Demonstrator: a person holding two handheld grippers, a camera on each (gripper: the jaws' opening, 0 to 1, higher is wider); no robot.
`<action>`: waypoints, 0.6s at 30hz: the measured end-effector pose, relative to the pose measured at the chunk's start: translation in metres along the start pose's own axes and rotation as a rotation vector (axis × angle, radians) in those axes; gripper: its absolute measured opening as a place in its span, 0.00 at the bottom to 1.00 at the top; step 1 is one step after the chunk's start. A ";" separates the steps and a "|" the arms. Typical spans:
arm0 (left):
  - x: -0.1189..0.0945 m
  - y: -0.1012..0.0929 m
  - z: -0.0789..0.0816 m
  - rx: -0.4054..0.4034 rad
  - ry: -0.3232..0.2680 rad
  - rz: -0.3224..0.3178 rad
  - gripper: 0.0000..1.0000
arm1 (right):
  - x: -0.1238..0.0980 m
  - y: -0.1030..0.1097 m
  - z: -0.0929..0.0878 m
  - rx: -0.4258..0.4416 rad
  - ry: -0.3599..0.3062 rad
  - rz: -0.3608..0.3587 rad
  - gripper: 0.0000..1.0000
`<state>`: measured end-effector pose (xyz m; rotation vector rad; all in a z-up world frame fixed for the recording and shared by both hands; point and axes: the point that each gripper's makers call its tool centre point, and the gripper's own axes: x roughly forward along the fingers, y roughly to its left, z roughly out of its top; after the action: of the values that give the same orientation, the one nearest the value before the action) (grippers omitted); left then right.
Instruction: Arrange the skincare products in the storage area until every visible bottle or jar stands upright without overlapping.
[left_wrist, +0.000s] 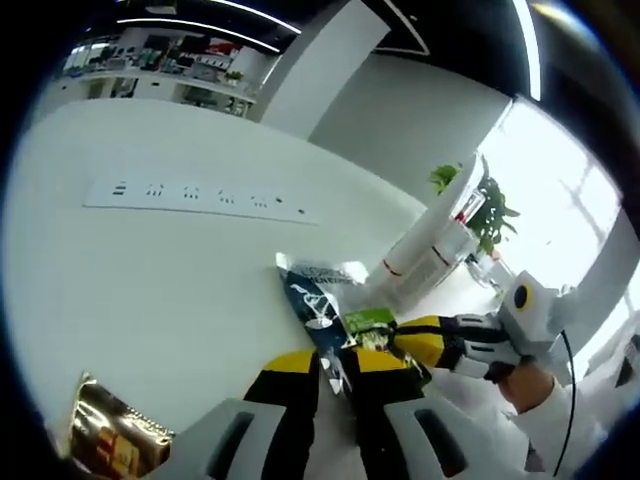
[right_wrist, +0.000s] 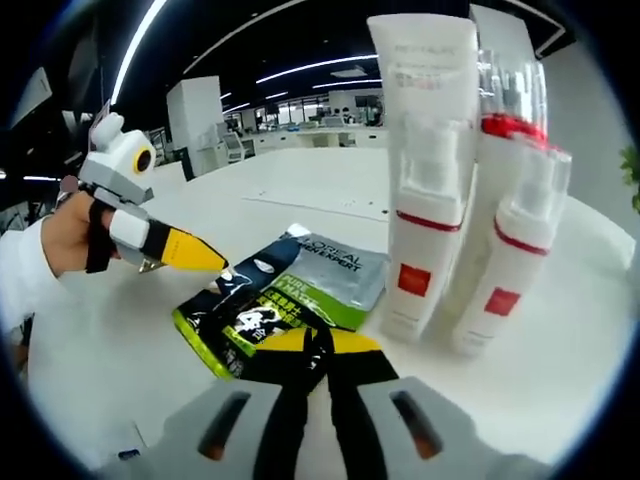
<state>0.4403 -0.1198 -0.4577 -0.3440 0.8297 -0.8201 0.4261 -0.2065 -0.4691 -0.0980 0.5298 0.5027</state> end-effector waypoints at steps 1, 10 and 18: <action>-0.001 0.000 0.000 0.002 -0.001 -0.001 0.11 | -0.001 0.001 0.000 -0.004 0.000 0.000 0.06; -0.005 -0.004 0.006 0.028 -0.028 -0.035 0.16 | 0.002 0.007 0.010 -0.016 -0.029 0.034 0.17; -0.006 -0.016 0.005 0.116 -0.050 -0.092 0.33 | -0.006 0.028 0.017 -0.063 -0.083 0.100 0.32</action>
<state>0.4339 -0.1253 -0.4422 -0.3007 0.7204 -0.9377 0.4162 -0.1808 -0.4507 -0.1114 0.4395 0.6184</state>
